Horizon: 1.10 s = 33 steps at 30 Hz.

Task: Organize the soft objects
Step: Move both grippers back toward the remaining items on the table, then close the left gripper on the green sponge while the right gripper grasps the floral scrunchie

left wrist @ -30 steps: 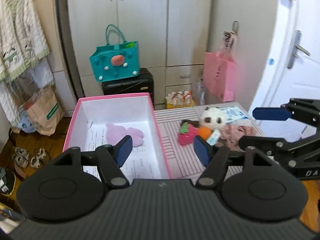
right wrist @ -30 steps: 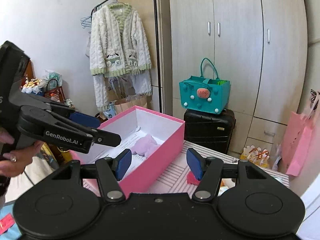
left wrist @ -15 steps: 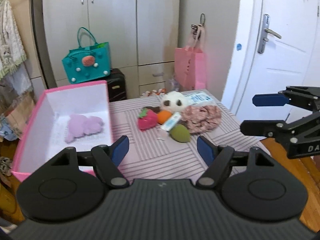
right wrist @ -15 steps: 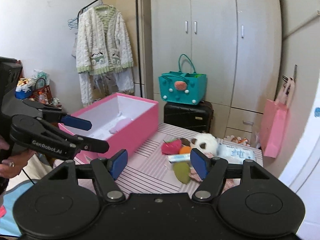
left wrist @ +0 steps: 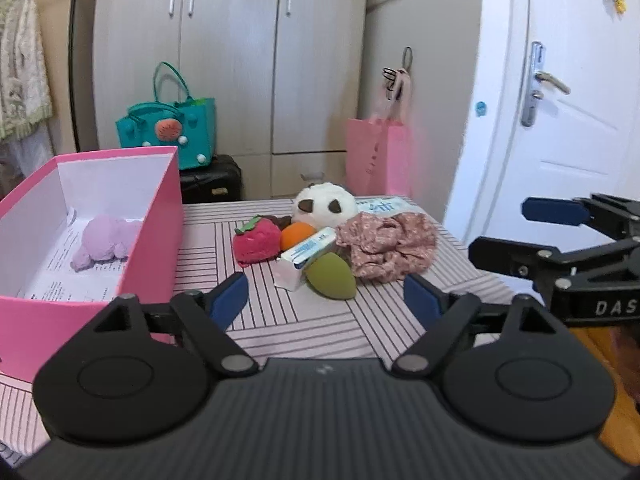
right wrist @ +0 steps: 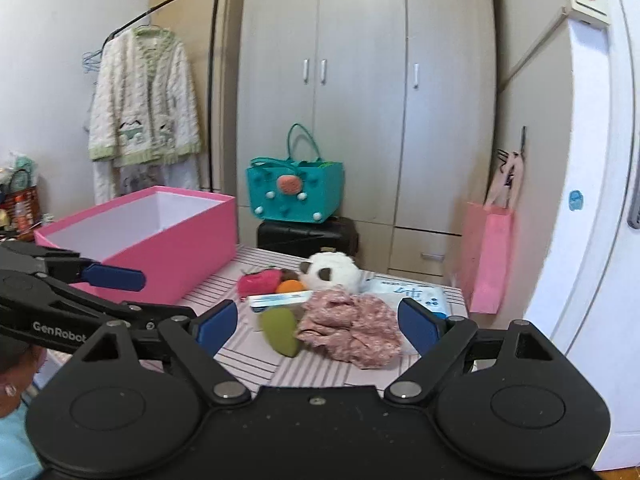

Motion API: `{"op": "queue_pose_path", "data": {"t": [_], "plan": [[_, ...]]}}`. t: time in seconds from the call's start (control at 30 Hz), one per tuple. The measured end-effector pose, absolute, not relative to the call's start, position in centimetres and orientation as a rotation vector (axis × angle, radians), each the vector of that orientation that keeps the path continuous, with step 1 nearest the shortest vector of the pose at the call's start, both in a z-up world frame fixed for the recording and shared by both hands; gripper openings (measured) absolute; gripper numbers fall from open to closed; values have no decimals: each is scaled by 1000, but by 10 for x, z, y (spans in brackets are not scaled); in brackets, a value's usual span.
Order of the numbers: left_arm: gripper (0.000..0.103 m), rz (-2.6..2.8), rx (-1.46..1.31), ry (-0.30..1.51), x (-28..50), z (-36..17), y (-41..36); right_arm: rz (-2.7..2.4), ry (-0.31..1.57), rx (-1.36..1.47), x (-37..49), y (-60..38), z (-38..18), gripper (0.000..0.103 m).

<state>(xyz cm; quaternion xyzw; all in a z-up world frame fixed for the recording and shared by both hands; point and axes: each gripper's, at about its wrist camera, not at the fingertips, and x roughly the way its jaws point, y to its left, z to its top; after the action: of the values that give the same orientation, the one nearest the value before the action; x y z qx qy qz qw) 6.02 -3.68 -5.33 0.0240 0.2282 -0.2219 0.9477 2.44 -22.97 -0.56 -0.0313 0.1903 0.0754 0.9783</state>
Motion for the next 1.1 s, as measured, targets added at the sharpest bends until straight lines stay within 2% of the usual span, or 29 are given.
{"op": "queue_pose_path", "data": {"t": [0.1,0.3,0.6,0.8,0.9,0.97,1.03,1.1], "plan": [[89,-438,89,433,64,-64,-51,136,389,11,33,-242,-17,90],[90,-414,89,464,85,-84,-69,143,466,158,61,-266,-38,90],[90,-374,18,551,126,-111,-84,192,545,188,99,-272,-54,90],[86,-354,-17,581,145,-118,-93,194,589,226,126,-274,-61,90],[79,-344,-12,550,146,-117,-98,179,605,233,138,-274,-65,90],[73,-342,-7,547,149,-118,-101,173,615,231,145,-273,-67,90],[62,-330,-12,564,153,-120,-101,174,624,236,151,-272,-68,90],[58,-323,-29,584,158,-123,-99,178,636,238,158,-272,-70,90]]}}
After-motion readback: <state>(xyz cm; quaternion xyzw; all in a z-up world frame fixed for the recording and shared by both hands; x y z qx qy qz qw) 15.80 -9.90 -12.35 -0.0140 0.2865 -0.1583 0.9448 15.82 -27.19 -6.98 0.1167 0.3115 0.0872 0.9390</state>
